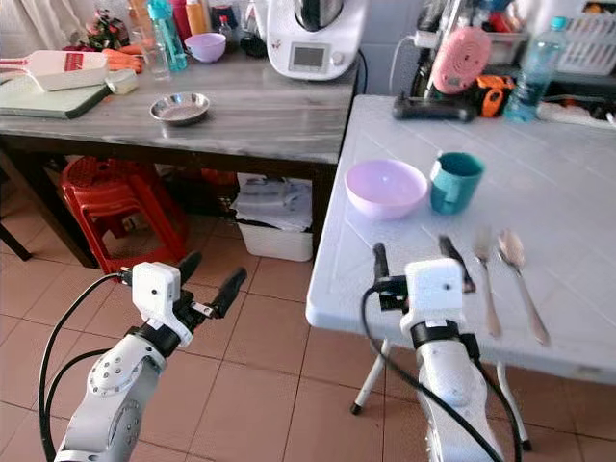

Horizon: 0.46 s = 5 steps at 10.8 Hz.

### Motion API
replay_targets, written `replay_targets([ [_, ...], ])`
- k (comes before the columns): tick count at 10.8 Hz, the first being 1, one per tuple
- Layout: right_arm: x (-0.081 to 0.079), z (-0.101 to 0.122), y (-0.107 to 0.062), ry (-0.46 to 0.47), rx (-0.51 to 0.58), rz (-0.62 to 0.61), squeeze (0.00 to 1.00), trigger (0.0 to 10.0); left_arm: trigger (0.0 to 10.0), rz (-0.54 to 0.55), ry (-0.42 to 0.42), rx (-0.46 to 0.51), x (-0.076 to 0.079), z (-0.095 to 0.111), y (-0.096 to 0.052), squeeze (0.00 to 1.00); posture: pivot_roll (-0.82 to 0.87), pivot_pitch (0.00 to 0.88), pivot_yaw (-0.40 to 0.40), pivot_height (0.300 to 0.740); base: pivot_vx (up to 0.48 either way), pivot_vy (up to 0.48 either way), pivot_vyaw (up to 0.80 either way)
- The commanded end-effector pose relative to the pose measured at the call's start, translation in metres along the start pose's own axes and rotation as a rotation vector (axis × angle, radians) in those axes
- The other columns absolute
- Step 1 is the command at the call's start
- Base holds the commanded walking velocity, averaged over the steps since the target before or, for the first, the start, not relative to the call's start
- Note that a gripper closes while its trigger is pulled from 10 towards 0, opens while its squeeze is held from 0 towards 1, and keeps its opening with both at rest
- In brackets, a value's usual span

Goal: Setting the table

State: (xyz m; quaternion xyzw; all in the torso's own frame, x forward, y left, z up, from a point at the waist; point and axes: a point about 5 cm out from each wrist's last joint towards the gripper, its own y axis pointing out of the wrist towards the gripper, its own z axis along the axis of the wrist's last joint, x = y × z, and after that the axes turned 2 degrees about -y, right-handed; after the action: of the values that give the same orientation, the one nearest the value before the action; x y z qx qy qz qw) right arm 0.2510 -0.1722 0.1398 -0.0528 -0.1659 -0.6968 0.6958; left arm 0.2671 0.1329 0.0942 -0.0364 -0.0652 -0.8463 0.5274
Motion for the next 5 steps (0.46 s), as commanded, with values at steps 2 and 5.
replay_targets([
  [2,-0.0017,0.0079,0.0039,-0.065,0.049,0.029,0.0,10.0,10.0,-0.014,0.005,-0.004,0.0021,0.0018,0.0,0.0,-0.01,0.029,0.049,0.74,0.304,0.0,0.0],
  [5,0.001,0.0076,0.0077,-0.083,0.048,0.029,0.0,10.0,10.0,-0.022,0.001,-0.008,0.004,0.0006,0.0005,0.0,-0.01,0.029,0.044,0.74,0.303,0.0,0.0],
])
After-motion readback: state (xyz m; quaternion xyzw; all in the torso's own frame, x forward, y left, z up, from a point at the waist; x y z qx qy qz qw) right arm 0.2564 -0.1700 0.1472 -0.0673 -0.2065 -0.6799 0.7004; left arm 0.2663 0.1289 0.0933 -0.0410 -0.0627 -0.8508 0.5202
